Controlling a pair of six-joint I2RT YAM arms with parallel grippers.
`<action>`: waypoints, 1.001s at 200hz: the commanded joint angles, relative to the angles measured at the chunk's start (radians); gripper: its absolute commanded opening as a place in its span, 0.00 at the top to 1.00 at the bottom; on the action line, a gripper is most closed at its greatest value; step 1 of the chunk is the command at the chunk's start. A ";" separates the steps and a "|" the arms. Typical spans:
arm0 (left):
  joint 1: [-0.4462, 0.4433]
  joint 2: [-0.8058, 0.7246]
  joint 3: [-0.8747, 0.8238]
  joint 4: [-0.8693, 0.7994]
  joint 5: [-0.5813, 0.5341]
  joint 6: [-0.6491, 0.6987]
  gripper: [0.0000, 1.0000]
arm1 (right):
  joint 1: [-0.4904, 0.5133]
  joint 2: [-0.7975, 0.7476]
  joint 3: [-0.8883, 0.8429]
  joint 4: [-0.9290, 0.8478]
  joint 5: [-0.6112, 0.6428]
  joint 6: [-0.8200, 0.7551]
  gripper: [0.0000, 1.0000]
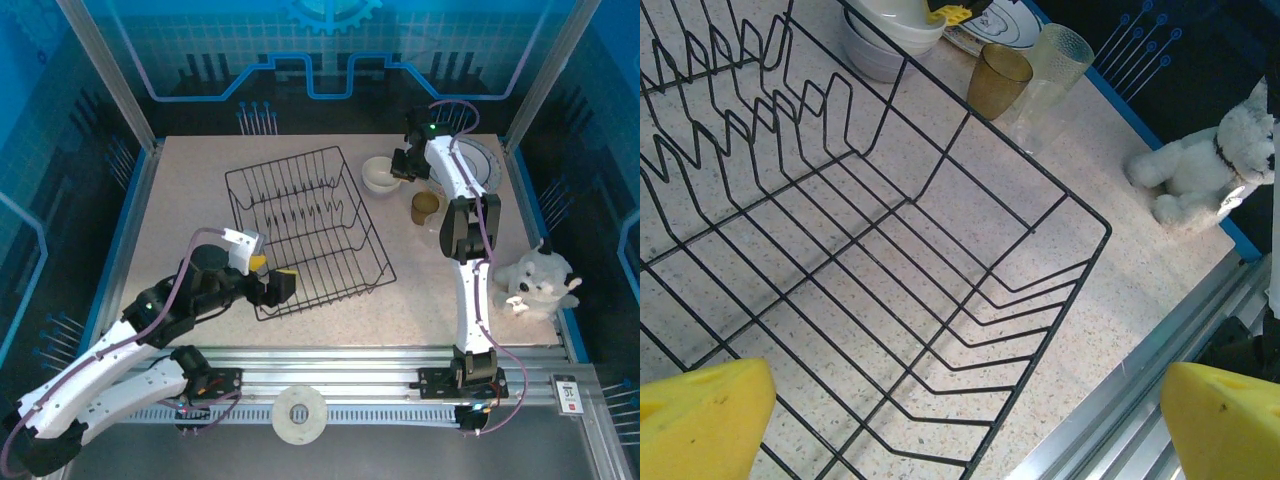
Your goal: Unload the mixed dishes from the dish rack
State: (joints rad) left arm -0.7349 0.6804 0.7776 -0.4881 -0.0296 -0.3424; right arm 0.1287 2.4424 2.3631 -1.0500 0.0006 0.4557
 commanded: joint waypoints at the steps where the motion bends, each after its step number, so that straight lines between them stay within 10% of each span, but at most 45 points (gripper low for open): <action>1: 0.012 -0.011 -0.016 0.023 -0.007 -0.014 0.01 | -0.011 0.016 0.044 0.002 -0.003 0.003 1.00; 138: 0.040 -0.008 -0.003 -0.011 -0.074 -0.032 0.01 | -0.023 -0.002 0.048 0.029 -0.087 0.002 0.68; 200: 0.114 -0.008 0.043 -0.031 -0.101 -0.056 0.01 | -0.021 -0.242 -0.045 0.121 -0.163 0.000 0.23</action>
State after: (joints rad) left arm -0.6540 0.6796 0.7719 -0.4950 -0.1020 -0.3687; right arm 0.1165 2.3631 2.3280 -0.9764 -0.1093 0.4580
